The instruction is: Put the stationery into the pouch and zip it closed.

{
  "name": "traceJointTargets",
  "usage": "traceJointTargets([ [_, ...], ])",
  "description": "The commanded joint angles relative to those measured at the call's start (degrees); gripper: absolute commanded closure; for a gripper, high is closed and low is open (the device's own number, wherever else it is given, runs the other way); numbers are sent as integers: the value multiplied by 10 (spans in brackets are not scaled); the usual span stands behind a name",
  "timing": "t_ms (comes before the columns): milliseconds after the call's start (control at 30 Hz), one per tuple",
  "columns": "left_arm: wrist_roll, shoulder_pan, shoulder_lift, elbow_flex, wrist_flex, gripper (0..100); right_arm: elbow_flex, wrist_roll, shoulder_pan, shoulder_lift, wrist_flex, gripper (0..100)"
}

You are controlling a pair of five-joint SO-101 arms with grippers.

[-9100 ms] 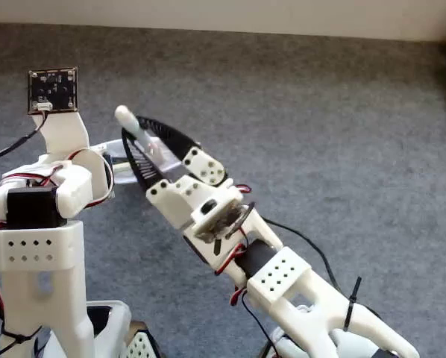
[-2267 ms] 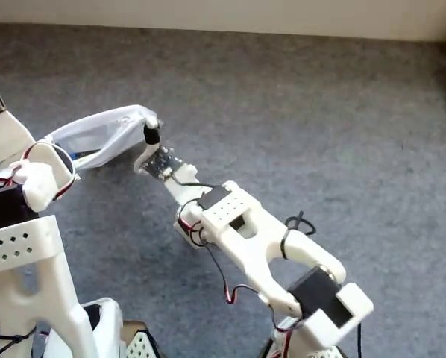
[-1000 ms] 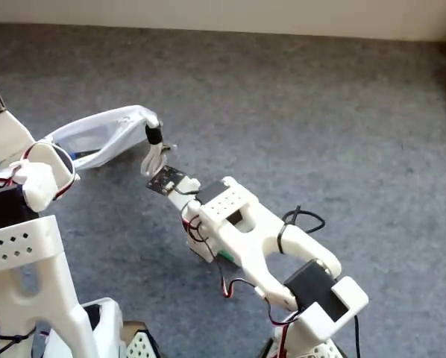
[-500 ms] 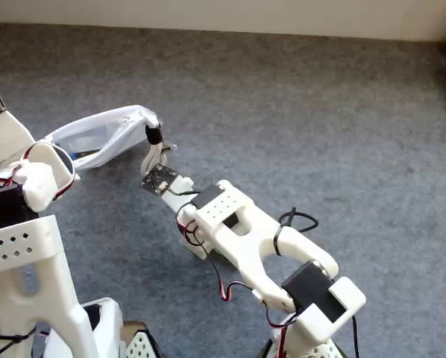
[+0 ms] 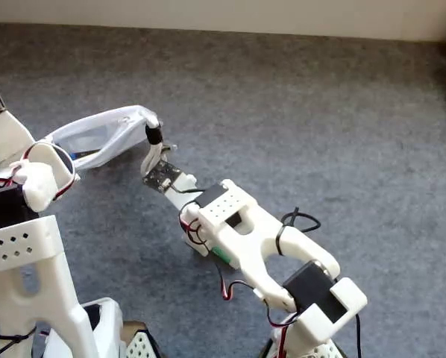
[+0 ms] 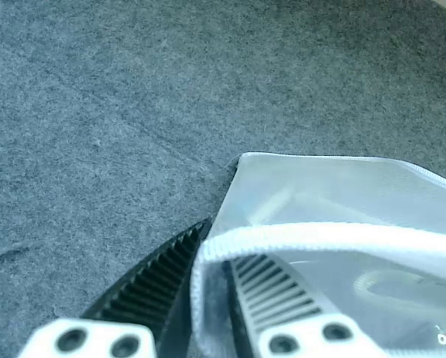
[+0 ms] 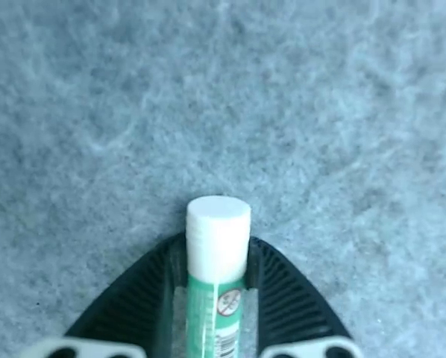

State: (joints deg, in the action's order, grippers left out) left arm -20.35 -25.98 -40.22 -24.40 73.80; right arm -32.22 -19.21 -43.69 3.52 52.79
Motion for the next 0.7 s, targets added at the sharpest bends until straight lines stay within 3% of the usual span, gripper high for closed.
traceJointTargets([
  [0,0,-11,-11,4,-11,992,-1,-2,-9,-27,4,995],
  [200,0,-11,-11,4,-11,992,-3,-2,-16,-109,80,995],
  [667,0,21,-11,0,-10,992,-117,-2,-67,-337,90,995],
])
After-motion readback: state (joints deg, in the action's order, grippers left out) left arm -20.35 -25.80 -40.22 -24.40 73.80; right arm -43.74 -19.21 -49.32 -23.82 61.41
